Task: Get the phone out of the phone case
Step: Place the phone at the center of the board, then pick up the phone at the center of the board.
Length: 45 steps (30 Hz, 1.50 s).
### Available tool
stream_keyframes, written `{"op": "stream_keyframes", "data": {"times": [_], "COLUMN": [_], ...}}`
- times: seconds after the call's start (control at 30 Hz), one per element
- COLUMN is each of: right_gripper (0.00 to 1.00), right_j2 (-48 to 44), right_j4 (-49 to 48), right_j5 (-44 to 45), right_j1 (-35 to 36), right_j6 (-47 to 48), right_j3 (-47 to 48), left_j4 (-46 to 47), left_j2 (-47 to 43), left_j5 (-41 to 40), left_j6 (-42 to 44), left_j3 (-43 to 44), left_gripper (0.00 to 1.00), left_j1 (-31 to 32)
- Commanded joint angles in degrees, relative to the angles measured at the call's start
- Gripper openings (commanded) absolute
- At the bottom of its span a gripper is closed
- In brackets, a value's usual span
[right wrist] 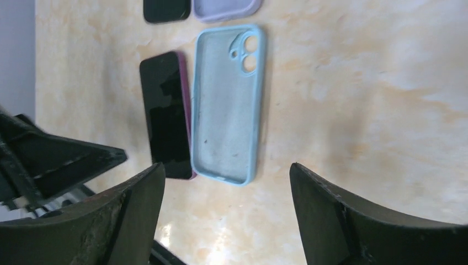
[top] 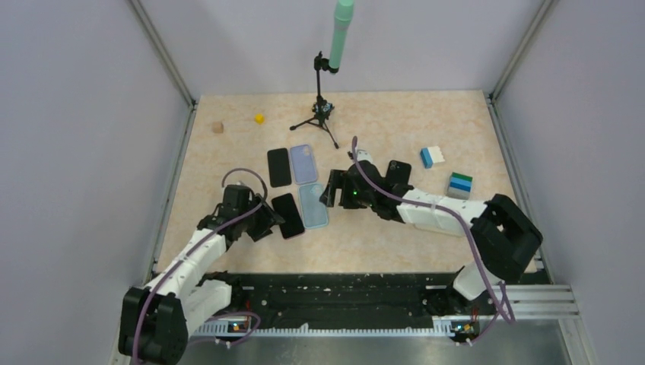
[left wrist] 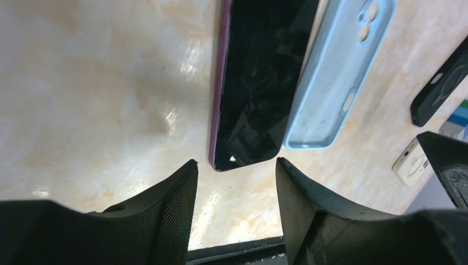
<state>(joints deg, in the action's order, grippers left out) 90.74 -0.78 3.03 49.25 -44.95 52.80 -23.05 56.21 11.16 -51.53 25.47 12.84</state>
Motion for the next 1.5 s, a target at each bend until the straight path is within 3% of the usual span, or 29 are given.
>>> {"op": "stream_keyframes", "data": {"times": [0.0,0.1,0.13,0.17,0.3,0.67,0.83,1.17,1.27,1.37,1.47], "right_gripper": [0.9,0.96,0.97,0.97,0.99,0.99,0.99,0.97,0.9,0.71,0.62], "right_j2": [-7.55,-10.17,-10.56,-10.73,-10.32,5.11,6.89,10.24,10.41,10.23,8.59], "right_j4": [8.09,13.42,14.92,16.29,18.24,20.19,22.07,22.29,21.4,21.62,22.61], "right_j5": [5.92,12.24,14.11,15.66,21.34,18.96,22.78,20.89,19.17,18.13,17.9], "right_j1": [-4.18,-7.36,-8.58,-10.0,-13.85,-19.11,-19.26,-20.33,-20.66,-20.67,-20.69], "right_j6": [6.21,8.33,9.04,9.59,12.53,13.02,13.06,11.32,10.6,10.23,11.3], "right_j3": [-0.43,-0.5,-0.5,-0.5,-0.79,6.33,7.89,6.3,5.2,4.77,3.35], "left_j4": [-5.45,-5.12,-4.77,-4.39,-3.4,0.11,-0.06,-0.32,-0.42,-0.5,-1.09], "left_j2": [-3.2,-4.99,-5.5,-5.98,-7.65,-12.28,-14.22,-14.02,-14.02,-14.1,-14.16], "left_j5": [-6.81,-7.21,-7.39,-7.72,-9.86,-14.0,-16.53,-16.34,-16.43,-16.34,-16.14], "left_j6": [3.44,6.19,7.27,8.32,11.77,17.34,17.26,17.07,17.01,16.99,17.14], "left_j3": [5.95,9.02,10.15,11.22,14.89,15.33,14.32,14.25,14.11,14.12,14.6], "left_gripper": [0.58,0.66,0.77,0.82,0.89,0.91,0.91,0.91,0.91,0.91,0.91], "left_j1": [-0.1,-0.1,-0.1,-0.1,-0.1,-0.26,-0.36,-0.44,-0.45,-0.45,-0.45]}}
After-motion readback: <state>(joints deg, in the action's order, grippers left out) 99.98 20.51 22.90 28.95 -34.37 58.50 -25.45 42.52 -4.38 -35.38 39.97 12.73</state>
